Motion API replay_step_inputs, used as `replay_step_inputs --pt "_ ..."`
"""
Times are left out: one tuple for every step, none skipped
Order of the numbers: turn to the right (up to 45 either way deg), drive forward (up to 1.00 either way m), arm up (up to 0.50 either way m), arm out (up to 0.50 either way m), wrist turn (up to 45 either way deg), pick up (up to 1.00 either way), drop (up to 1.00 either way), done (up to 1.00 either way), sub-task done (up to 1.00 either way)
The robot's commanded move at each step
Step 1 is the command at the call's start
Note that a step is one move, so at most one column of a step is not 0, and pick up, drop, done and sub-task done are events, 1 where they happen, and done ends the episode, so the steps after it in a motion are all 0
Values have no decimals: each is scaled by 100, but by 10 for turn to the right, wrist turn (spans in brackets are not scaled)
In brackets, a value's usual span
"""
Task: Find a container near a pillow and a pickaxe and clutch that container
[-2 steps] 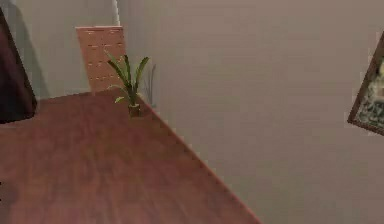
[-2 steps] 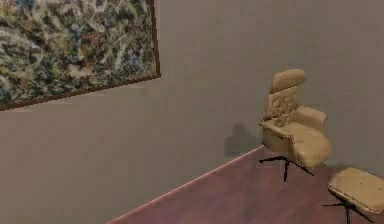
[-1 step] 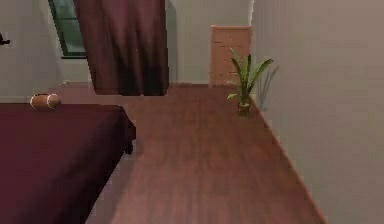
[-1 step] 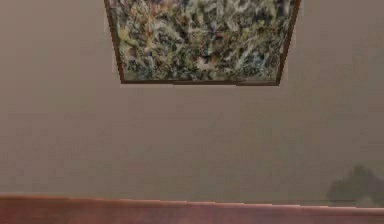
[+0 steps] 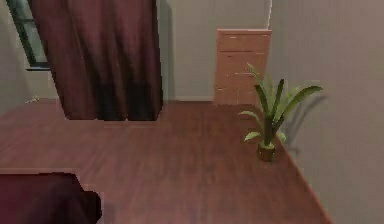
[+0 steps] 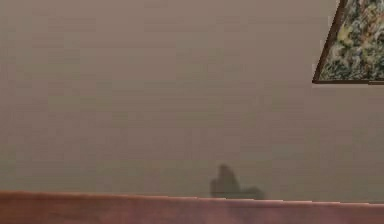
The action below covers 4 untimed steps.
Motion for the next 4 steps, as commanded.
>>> replay_step_inputs --pt "0 100 0 0 0 0 0 0 0" --pt "-90 0 0 0 0 0 0 0 0" --pt "0 25 0 0 0 0 0 0 0" --pt "-450 0 0 0 0 0 0 0 0"
